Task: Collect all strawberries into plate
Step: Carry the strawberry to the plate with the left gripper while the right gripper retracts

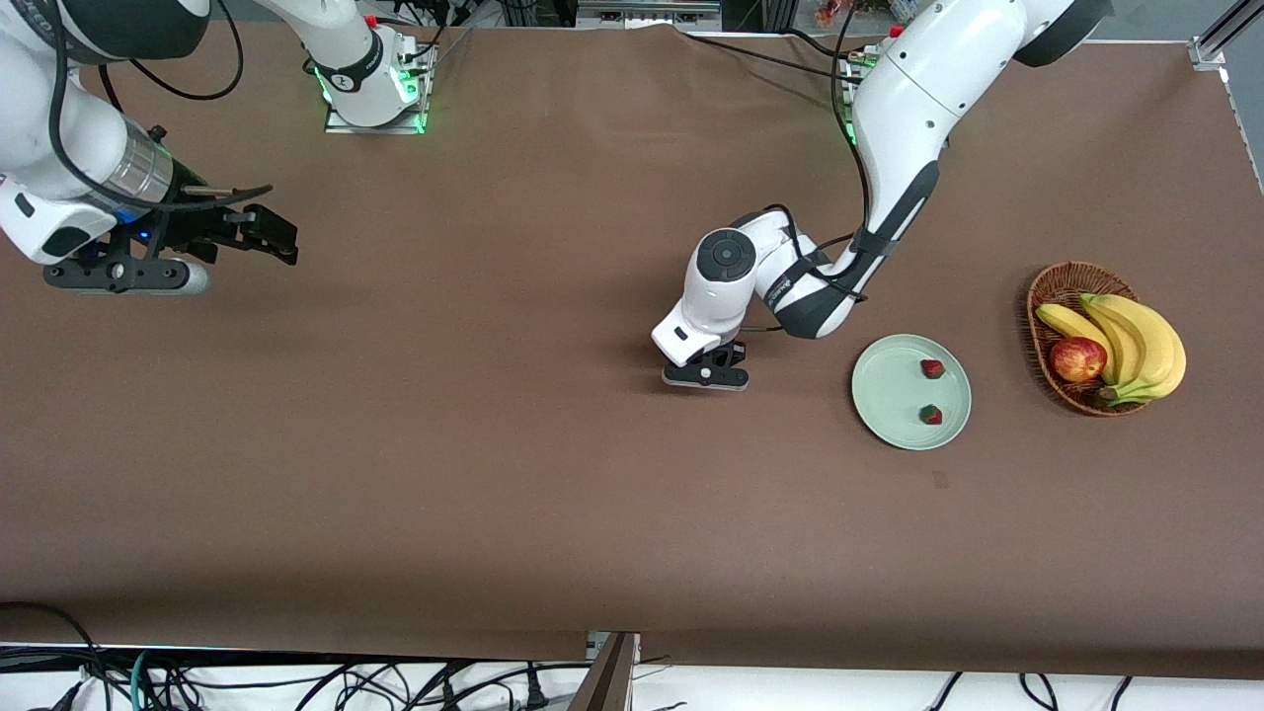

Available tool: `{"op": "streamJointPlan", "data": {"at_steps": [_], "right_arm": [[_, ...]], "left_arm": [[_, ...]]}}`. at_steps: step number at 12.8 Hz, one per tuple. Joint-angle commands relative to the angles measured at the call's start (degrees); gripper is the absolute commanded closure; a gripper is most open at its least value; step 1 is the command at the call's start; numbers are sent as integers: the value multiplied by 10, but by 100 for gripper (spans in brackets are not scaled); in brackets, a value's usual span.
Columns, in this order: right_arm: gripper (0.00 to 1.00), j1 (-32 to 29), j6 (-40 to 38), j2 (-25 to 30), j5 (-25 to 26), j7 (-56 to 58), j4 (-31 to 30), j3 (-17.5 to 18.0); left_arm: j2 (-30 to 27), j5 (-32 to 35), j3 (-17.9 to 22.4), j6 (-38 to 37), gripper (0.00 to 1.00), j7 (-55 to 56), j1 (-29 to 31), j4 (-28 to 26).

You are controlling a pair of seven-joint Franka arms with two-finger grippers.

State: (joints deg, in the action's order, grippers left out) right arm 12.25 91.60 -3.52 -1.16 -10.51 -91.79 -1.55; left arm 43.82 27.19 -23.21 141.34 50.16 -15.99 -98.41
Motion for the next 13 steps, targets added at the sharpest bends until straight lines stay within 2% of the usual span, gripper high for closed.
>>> {"op": "streamJointPlan", "data": {"at_steps": [1, 4, 7, 10, 13], "right_arm": [[0, -78, 17, 26, 15, 30, -24, 76], [0, -78, 18, 24, 15, 35, -20, 74], [0, -77, 18, 29, 15, 37, -19, 74], [0, -77, 24, 30, 15, 40, -19, 74], [0, -77, 23, 33, 15, 40, -19, 74]], "left_arm": [[-20, 8, -3, -21, 100, 6, 5, 1], [-68, -17, -9, -102, 100, -6, 35, 5], [-111, -100, -27, -209, 100, -225, 120, 29], [-130, -115, -27, -299, 100, -377, 173, 65], [-126, -115, -25, -303, 99, -531, 224, 53]]}}
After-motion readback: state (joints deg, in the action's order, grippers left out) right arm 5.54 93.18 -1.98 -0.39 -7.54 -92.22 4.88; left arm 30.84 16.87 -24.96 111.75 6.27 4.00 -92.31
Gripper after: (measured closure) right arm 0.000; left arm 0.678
